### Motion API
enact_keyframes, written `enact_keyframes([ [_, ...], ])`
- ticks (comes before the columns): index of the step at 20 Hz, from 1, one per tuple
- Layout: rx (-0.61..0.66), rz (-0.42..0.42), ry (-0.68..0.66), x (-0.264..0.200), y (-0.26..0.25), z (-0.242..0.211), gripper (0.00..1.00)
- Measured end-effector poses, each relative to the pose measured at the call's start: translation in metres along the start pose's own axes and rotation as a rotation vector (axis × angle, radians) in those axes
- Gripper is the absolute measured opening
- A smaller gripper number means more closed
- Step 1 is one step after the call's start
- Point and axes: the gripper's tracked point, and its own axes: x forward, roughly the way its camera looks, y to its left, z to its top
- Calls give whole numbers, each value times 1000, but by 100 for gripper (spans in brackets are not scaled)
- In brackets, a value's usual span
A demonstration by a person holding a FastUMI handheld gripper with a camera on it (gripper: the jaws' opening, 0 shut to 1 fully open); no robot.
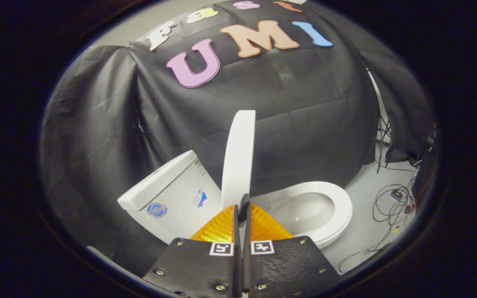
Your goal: Open the toilet lid.
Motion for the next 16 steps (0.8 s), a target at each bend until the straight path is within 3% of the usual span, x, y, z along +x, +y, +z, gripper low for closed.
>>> enact_keyframes([
  [16,-75,78,-36,0,44,1,1],
])
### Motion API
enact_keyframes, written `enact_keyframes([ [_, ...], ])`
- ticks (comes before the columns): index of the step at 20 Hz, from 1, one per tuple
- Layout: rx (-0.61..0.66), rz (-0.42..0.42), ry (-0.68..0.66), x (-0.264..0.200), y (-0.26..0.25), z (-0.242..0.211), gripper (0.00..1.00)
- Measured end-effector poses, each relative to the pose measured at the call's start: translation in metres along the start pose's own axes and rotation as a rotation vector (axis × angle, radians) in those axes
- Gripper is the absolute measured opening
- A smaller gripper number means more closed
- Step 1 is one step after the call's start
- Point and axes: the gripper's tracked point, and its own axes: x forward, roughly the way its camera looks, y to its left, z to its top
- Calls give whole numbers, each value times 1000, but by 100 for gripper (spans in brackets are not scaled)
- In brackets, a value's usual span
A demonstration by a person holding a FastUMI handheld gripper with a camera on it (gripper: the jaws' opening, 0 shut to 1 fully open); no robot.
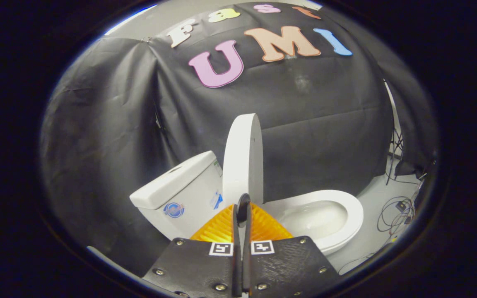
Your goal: Open the toilet lid.
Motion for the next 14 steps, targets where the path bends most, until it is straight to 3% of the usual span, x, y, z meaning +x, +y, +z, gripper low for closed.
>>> enact_keyframes([
  [14,21,102,-43,13,53,-7,2],
])
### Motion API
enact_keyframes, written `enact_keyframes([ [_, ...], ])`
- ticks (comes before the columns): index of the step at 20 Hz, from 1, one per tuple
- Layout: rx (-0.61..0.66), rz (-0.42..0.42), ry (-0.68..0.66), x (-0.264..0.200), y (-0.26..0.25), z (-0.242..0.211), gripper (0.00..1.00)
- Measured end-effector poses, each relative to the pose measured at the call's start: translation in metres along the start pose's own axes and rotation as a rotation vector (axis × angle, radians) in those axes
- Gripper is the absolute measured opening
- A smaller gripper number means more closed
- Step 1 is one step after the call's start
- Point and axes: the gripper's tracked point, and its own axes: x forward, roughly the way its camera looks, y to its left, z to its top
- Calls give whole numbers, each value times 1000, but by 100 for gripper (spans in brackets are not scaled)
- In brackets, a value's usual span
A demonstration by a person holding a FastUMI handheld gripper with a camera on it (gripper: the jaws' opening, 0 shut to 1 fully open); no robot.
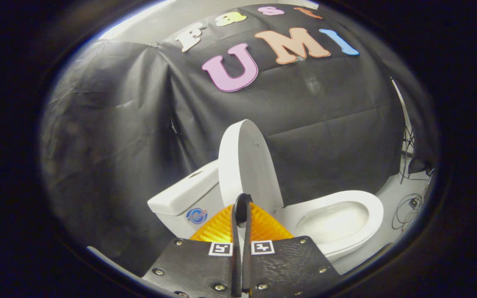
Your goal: Open the toilet lid.
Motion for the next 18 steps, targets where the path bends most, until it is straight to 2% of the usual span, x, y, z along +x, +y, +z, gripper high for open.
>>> enact_keyframes([
  [5,24,45,-5,3,9,-4,2],
  [10,102,97,-2,6,19,-9,2],
  [18,-22,93,-30,13,41,-16,3],
])
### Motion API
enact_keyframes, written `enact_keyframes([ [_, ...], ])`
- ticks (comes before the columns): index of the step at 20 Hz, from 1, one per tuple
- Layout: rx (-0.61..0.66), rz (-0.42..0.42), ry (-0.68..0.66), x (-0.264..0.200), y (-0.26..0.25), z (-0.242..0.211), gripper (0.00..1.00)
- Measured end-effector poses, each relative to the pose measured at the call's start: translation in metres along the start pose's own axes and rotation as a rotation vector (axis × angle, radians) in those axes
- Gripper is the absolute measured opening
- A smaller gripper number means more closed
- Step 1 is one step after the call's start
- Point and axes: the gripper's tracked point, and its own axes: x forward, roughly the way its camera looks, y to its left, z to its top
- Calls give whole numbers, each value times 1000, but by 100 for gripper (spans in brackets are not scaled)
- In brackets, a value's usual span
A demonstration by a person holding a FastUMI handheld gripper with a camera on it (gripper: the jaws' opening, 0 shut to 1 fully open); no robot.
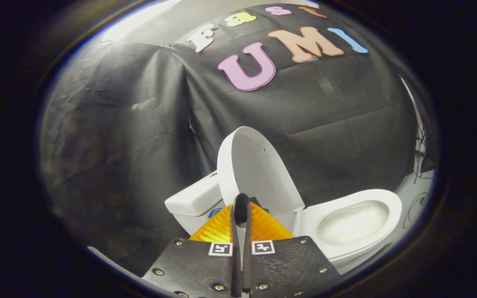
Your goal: Open the toilet lid.
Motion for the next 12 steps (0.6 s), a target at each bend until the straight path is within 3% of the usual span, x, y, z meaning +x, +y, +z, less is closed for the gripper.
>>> enact_keyframes([
  [6,-94,-7,-23,2,11,-8,5],
  [12,-27,39,44,3,20,-22,14],
])
